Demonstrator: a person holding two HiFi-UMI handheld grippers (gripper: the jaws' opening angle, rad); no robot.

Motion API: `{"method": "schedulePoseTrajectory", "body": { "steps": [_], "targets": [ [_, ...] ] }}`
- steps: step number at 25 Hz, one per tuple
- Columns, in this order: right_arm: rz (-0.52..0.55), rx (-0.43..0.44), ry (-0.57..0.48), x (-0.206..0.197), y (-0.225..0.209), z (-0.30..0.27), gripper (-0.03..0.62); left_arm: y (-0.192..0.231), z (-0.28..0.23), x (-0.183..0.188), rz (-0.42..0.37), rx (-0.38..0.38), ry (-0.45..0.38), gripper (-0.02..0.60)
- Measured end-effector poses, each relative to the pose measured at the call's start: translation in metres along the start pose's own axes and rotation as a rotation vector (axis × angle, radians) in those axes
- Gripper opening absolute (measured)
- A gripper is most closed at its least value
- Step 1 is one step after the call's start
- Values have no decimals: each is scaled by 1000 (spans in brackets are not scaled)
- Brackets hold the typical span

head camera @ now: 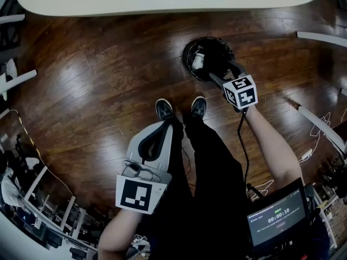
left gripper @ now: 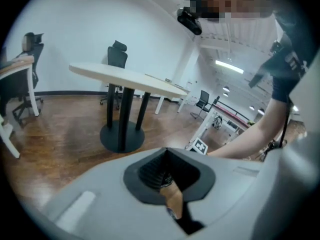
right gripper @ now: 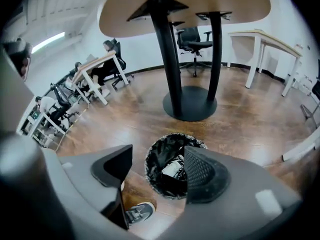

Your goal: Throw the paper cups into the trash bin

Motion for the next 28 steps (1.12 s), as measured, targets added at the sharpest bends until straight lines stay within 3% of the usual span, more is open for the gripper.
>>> {"method": "schedulePoseTrajectory", "body": {
  "steps": [7,10,13,16,19,28],
  "targets": [
    [-50,41,-158,76,55,147,270,-26,51,58,-123,5,-58,5],
    [-83,45,-256,110,78,209,190,-35,70,84,-134,16,-87,5],
    [-81,10,-417,171,82,254,56,-37,71,125,-147,19,-166,5],
    [-74,-40,-591,229,98,297,44,-37,79,157,-159,16,-254,5],
    [-74,-55,-703,263,122,324,37,-40,90,173,-142,2,-302,5],
    [3,31,-822,301,150,339,9,-22,84,186,-122,25,-367,5]
  ]
}}
Point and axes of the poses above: the fingertips, and each gripper's own axes: z backward along the fingers, y to its left, x out of its top, the point moved 2 cm from there along z, backward along the fingers, and after that the axes turned 7 degrees about -y, right-handed, at the moved point
